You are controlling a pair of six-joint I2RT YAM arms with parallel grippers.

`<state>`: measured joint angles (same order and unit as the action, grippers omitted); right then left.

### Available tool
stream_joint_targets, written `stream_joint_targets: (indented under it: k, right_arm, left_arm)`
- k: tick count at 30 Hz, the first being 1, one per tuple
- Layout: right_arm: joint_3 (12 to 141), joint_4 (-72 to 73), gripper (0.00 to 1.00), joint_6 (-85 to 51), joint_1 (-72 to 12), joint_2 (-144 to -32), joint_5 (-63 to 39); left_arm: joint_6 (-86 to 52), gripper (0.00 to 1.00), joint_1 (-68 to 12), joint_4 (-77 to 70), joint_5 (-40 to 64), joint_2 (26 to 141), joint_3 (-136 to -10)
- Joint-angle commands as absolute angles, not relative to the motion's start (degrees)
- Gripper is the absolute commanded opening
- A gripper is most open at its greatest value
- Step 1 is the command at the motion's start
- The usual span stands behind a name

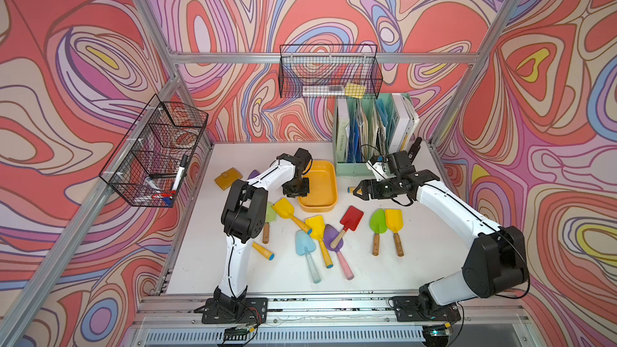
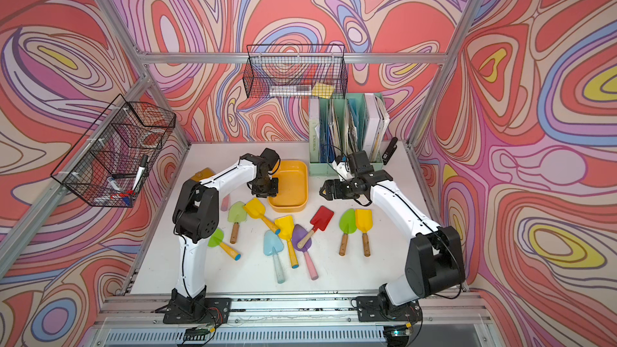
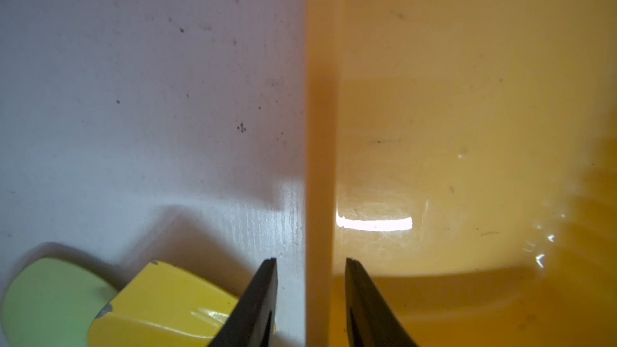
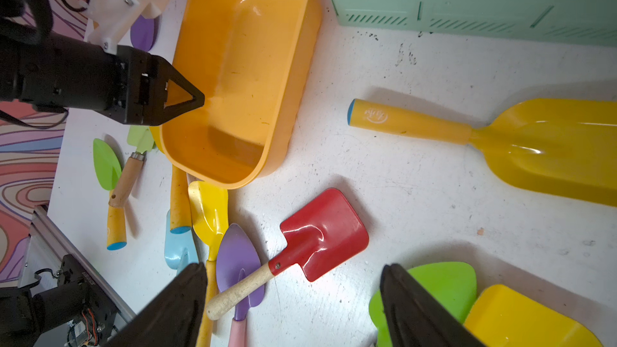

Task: Put the shovel into the storage box
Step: Place the storage box at the center of the board, then pick up the shovel from the center of the board.

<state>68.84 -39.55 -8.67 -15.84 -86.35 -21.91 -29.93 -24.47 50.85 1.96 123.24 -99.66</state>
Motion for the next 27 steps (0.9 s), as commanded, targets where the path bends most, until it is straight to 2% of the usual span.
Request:
stream_joint_targets:
  k: [1,5,9,14,18,21,27]
  right_arm:
    - [67.9,-38.7,0.84,-8.6,-16.0,-86.7,-22.1]
    - [68.2,-38.7,0.84,-9.6,-15.9,-86.4,-20.4]
    - [69.0,-38.7,0.85,-12.9,-16.0,-86.2,-15.8]
    - [69.8,-37.0,0.85,-31.5,-15.6,-87.4,-5.4]
    - [65.8,-28.3,0.85,-48.0,-15.6,-87.8,-7.9]
    - [65.2,-25.2,0.85,-56.9,-15.9,-89.9,-6.0]
    - [68.8,-29.6,0.87,-66.6,-16.5,-94.0,1.8]
  left_arm:
    - [-29.3,0.53,-24.8,53.9,1.1,123.6,-102.3]
    - [-29.0,0.64,-25.0,54.9,0.0,122.2,-104.3]
    - [-28.1,0.70,-25.6,55.5,-1.5,119.3,-106.8]
    - [-24.7,0.79,-27.3,52.6,-2.6,113.1,-107.1]
    - [-21.6,0.98,-28.1,45.5,0.4,106.3,-101.3]
    - [-19.5,0.99,-28.2,39.8,4.3,101.8,-95.6]
    - [-17.7,0.99,-28.2,34.9,11.1,96.9,-89.2]
